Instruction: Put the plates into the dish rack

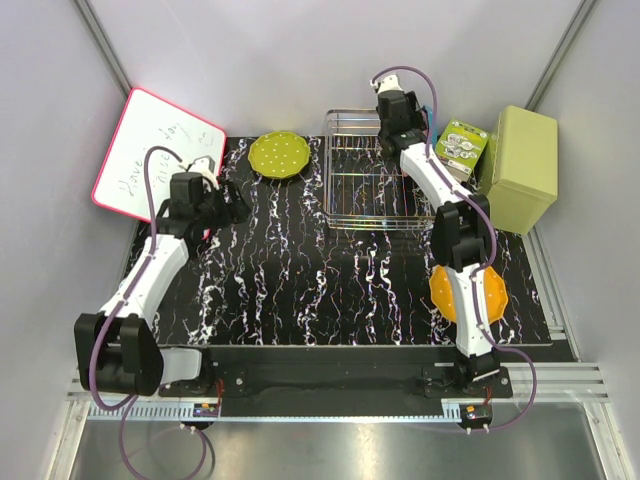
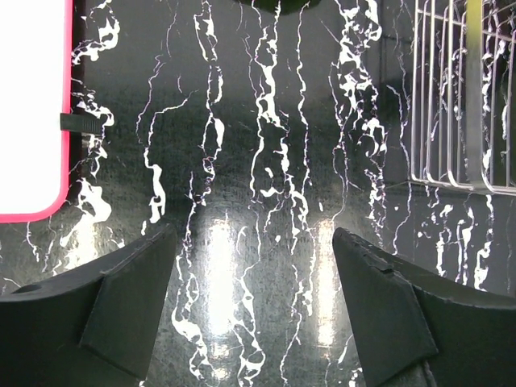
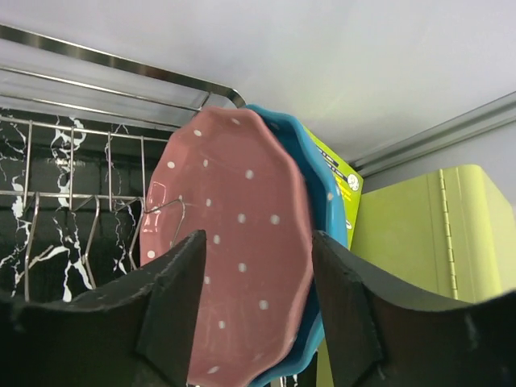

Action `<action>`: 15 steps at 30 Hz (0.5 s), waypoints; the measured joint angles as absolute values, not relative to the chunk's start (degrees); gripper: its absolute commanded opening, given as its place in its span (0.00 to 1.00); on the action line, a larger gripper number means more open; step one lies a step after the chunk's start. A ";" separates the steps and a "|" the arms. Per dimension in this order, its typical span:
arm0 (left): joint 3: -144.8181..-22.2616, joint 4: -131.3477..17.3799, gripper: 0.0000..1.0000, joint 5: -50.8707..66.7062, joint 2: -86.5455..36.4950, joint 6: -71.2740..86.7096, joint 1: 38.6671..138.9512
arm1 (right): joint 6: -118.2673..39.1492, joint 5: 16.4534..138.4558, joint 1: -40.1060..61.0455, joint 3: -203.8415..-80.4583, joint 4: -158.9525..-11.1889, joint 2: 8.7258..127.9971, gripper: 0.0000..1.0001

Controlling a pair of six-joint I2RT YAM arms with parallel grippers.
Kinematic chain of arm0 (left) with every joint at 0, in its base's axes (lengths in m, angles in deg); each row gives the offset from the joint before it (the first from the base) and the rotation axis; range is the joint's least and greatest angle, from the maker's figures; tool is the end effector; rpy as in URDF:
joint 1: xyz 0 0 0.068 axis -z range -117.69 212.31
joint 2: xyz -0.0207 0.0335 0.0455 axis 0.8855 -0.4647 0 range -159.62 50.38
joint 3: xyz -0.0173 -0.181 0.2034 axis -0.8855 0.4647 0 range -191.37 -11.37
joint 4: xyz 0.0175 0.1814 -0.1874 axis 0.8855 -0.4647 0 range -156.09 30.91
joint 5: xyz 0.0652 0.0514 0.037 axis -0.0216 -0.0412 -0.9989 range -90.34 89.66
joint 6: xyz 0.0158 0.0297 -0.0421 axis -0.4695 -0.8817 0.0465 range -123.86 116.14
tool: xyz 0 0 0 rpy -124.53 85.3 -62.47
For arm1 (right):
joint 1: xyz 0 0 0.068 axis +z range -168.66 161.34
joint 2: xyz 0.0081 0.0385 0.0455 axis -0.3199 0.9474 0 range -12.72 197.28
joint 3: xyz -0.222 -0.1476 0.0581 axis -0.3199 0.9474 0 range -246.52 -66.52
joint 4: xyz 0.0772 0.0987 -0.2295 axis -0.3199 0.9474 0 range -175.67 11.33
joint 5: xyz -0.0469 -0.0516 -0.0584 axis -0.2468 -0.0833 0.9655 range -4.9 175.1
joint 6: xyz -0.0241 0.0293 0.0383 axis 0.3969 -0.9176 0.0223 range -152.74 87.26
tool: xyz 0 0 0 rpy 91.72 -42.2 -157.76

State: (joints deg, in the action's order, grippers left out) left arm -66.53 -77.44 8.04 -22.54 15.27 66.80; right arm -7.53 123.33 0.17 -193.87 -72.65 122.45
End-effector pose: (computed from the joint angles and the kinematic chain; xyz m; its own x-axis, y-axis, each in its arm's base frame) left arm 0.2811 -0.0272 0.2839 -0.6190 -0.2766 -0.7351 -0.0085 0.9382 -0.3459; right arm 0.5310 0.1578 0.2895 -0.4298 -0.5000 -0.7518 0.1226 0.7927 -0.5972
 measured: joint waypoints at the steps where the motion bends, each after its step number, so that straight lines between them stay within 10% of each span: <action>1: -66.72 -77.50 0.86 8.08 -22.83 14.90 66.80 | -7.10 123.51 0.11 -193.71 -72.93 122.37 0.64; 7: -75.03 -76.39 0.77 9.07 -32.12 9.81 66.80 | -6.44 123.60 0.04 -190.17 -73.83 119.64 0.67; 9: -80.80 -76.15 0.57 10.29 -37.84 7.84 66.80 | -6.40 123.53 0.11 -188.40 -73.79 117.41 0.69; 11: -89.08 -76.15 0.09 12.08 -45.25 5.74 66.80 | -6.44 123.01 0.19 -185.89 -73.83 114.08 0.72; 15: -108.27 -76.19 0.00 15.56 -61.80 3.65 66.80 | -7.25 118.33 0.98 -178.28 -73.55 104.51 0.86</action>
